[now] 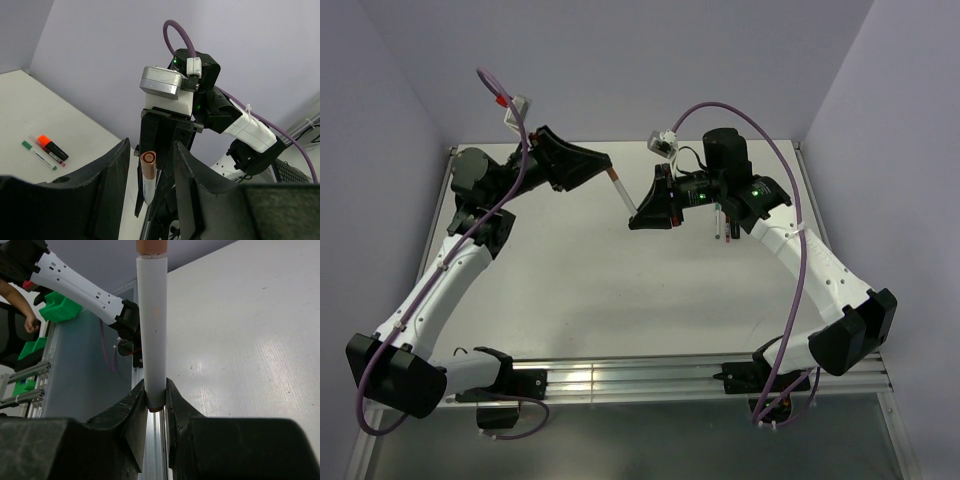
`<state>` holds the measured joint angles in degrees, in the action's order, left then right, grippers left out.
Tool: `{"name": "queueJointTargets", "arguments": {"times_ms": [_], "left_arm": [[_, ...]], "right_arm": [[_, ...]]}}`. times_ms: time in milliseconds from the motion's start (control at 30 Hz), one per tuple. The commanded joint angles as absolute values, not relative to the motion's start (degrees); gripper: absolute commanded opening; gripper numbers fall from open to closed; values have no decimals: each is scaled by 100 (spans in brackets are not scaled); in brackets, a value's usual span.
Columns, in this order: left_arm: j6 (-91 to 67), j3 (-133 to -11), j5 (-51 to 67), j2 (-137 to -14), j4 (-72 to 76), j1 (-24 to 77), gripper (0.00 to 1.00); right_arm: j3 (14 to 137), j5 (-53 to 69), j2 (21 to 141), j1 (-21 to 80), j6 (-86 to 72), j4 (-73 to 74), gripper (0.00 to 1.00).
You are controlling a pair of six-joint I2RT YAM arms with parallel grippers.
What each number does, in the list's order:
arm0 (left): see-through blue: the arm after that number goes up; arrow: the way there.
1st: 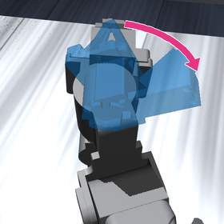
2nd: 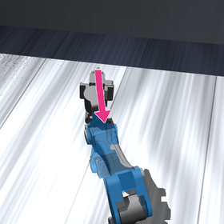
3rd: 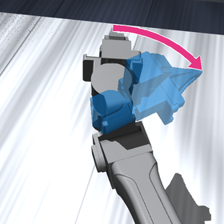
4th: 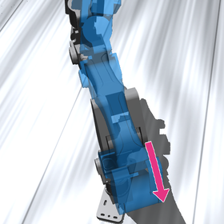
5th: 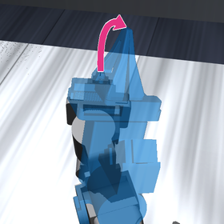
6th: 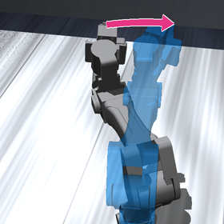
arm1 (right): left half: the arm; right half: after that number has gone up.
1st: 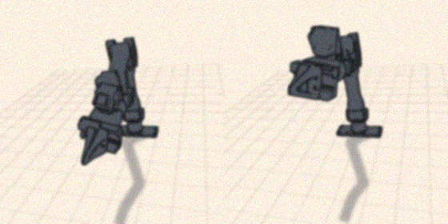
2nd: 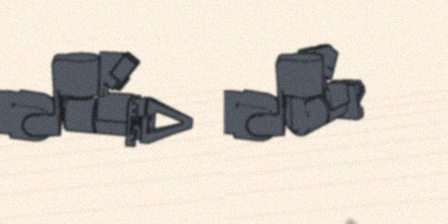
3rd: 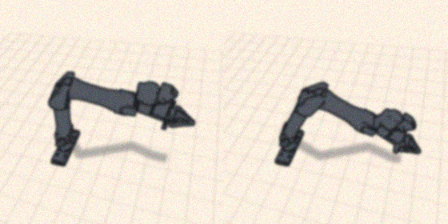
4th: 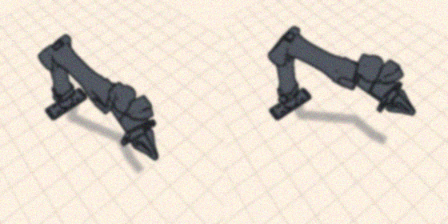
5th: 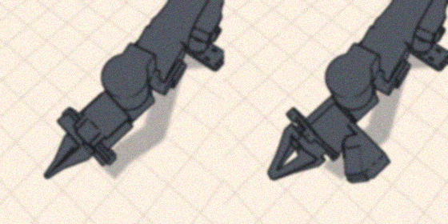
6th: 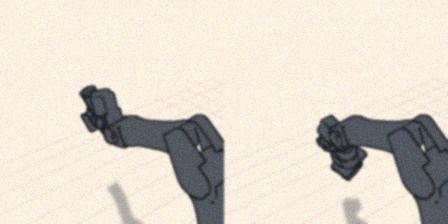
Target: Insert the pens into the pen caps
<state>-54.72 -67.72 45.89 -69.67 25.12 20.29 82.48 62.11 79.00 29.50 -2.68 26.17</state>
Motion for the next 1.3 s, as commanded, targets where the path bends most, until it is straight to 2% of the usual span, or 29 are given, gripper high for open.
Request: {"name": "queueJointTargets", "arguments": {"times_ms": [0, 233, 267, 333, 367, 533, 700, 1267], "left_arm": [[-5379, -6820, 4746, -6952, 2742, 2109, 44], [-5317, -6829, 4816, -6978, 2777, 2232, 26], [-5335, -6786, 4843, -6970, 2830, 2232, 15], [-5431, -6706, 4878, -6961, 2935, 2241, 2], [-5458, -6654, 4895, -6952, 3057, 2241, 0], [-5835, -6259, 5474, -6952, 3944, 2232, 0], [-6239, -5994, 5581, -6979, 4508, 2232, 0], [-5643, -5810, 4737, -6724, 2224, 2654, 0]], "right_arm": [[8297, 6267, 7866, 2980, -316, 2364, 0], [8297, 6389, 7858, 2988, -343, 2347, 0], [8297, 6442, 7849, 2988, -343, 2338, 0], [8297, 6617, 7849, 2988, -334, 2320, 0], [8297, 6810, 7840, 2988, -325, 2294, 0], [8358, 7303, 7796, 2971, -342, 2224, 0], [8376, 7611, 7796, 2944, -483, 2066, 0], [8595, 6311, 7796, 2918, -580, 2074, 0]]}}
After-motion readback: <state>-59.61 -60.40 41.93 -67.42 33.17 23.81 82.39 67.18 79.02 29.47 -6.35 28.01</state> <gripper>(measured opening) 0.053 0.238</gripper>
